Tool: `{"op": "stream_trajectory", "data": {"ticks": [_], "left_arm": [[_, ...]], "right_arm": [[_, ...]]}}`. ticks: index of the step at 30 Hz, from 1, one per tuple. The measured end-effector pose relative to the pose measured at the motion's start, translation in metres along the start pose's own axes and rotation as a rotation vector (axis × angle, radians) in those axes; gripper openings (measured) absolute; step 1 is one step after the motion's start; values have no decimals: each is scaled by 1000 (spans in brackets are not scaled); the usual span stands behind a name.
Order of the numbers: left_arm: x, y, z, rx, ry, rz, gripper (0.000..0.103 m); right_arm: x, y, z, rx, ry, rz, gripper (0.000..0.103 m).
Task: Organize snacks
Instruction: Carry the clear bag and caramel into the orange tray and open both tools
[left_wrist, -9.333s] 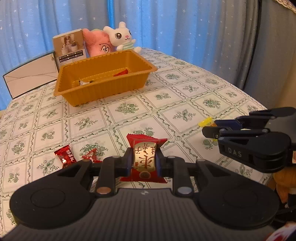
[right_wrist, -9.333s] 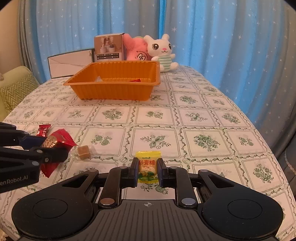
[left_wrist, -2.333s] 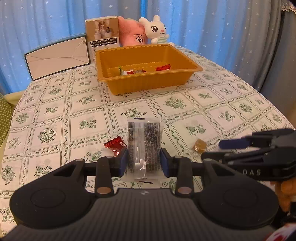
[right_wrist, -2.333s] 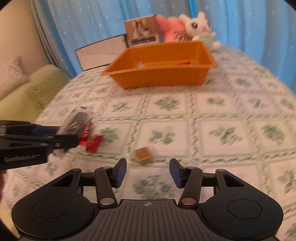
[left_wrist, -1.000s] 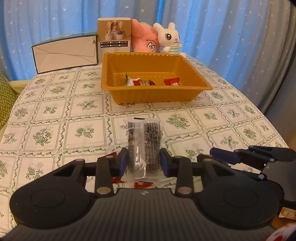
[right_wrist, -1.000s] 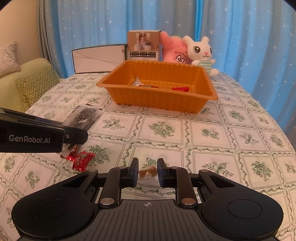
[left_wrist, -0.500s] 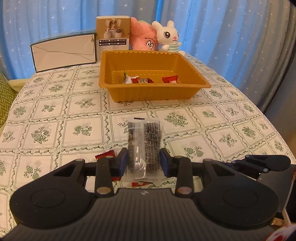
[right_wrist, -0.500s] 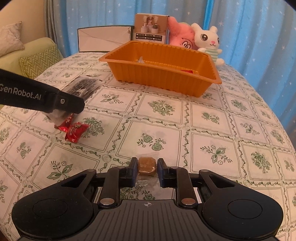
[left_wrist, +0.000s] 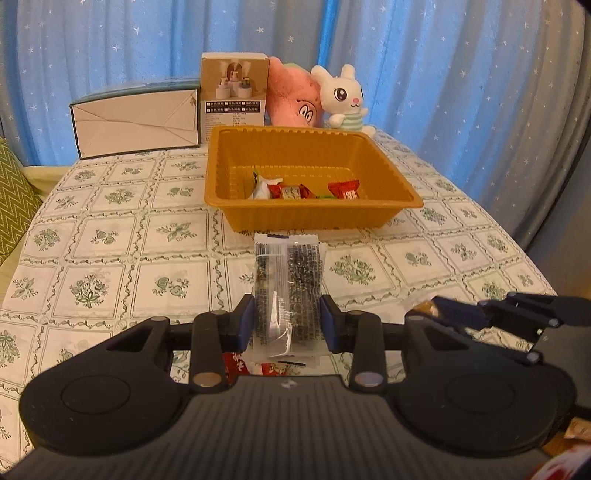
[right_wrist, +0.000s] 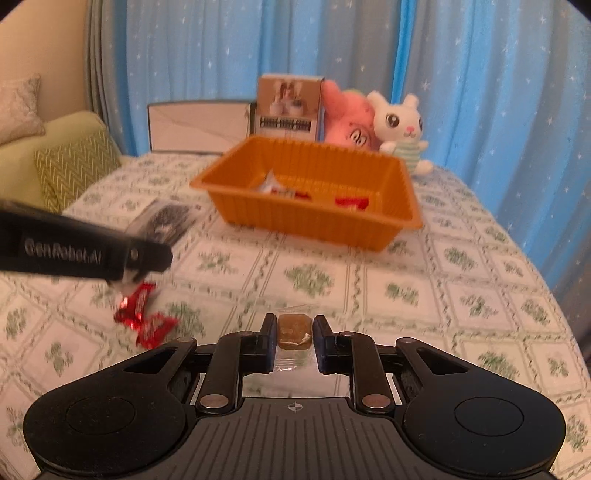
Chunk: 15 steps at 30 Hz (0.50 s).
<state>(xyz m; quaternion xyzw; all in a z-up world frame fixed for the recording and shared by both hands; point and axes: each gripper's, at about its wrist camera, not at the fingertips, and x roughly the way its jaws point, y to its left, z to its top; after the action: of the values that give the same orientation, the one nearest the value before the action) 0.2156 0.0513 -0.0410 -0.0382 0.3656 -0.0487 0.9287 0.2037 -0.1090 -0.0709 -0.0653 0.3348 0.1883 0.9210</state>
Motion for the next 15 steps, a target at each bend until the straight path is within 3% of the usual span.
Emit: {"op": "stream_trajectory", "data": {"ticks": [8, 15], "left_arm": [[0, -11, 13, -10, -15, 15, 34], [5, -21, 22, -7, -24, 4, 34]], "right_arm": [[-12, -23, 33, 26, -66, -10, 21], [-15, -32, 43, 23, -89, -9, 21]]}}
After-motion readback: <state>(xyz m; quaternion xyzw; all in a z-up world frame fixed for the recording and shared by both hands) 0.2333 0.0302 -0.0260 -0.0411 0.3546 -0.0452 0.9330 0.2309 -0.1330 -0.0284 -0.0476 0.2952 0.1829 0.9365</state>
